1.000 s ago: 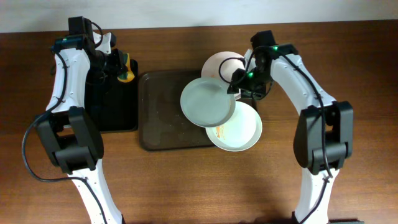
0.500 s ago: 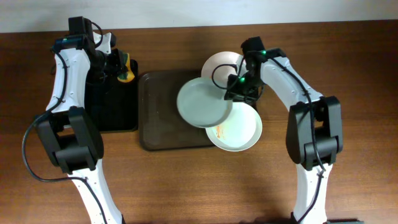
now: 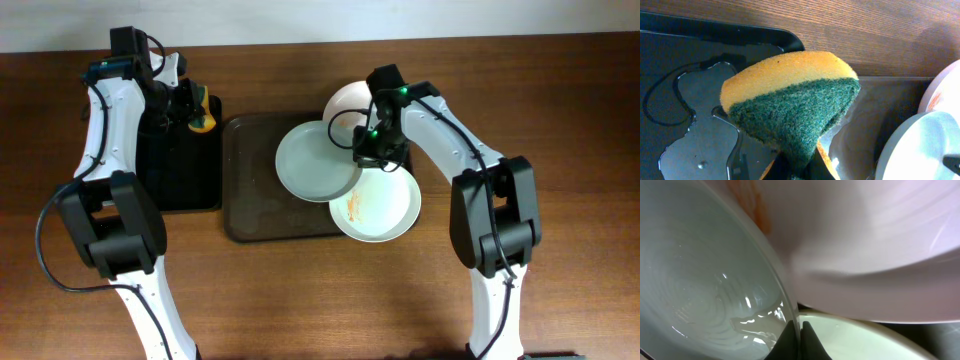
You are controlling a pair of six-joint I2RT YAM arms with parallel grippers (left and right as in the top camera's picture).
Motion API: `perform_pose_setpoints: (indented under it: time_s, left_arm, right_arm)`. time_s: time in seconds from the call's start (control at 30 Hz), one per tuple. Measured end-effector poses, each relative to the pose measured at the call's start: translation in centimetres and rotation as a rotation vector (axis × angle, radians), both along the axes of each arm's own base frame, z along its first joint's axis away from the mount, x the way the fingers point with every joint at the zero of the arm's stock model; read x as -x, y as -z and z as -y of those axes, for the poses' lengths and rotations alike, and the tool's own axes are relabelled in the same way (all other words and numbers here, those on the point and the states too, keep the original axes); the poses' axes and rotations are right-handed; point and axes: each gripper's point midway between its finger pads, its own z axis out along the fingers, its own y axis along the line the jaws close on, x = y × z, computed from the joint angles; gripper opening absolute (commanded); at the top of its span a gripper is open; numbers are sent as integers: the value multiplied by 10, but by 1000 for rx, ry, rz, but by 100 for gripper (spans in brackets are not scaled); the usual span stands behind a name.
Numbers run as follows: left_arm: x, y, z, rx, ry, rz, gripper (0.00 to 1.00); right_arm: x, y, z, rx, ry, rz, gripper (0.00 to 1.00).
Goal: Clean dirty plates on tray and stack at the side
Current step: 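Lift the blue-grey plate with the right gripper toward the plate stack, then carry the blue-grey plate with the right gripper to the table's right side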
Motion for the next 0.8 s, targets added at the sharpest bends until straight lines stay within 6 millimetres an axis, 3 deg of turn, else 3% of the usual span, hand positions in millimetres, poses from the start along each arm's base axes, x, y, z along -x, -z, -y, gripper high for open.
perform_pose_setpoints:
  time_s: [0.2, 0.27, 0.4, 0.5, 0.7, 0.8]
  left_arm:
    - [0, 0, 0, 0, 0, 0, 1]
    - [0, 0, 0, 0, 0, 0, 1]
    - [0, 0, 0, 0, 0, 0, 1]
    - [0, 0, 0, 0, 0, 1, 1]
    - [0, 0, 0, 0, 0, 0, 1]
    - [0, 0, 0, 0, 0, 0, 1]
  right_arm:
    - [3, -15, -9, 56, -13, 24, 4]
    - [4, -32, -3, 118, 3, 59, 4]
    - [-3, -86, 11, 277, 31, 244, 4]
    - [-4, -120, 9, 402, 37, 387, 4]
    - [7, -161, -23, 701, -19, 667, 4]
    - [19, -194, -48, 847, -20, 863, 4]
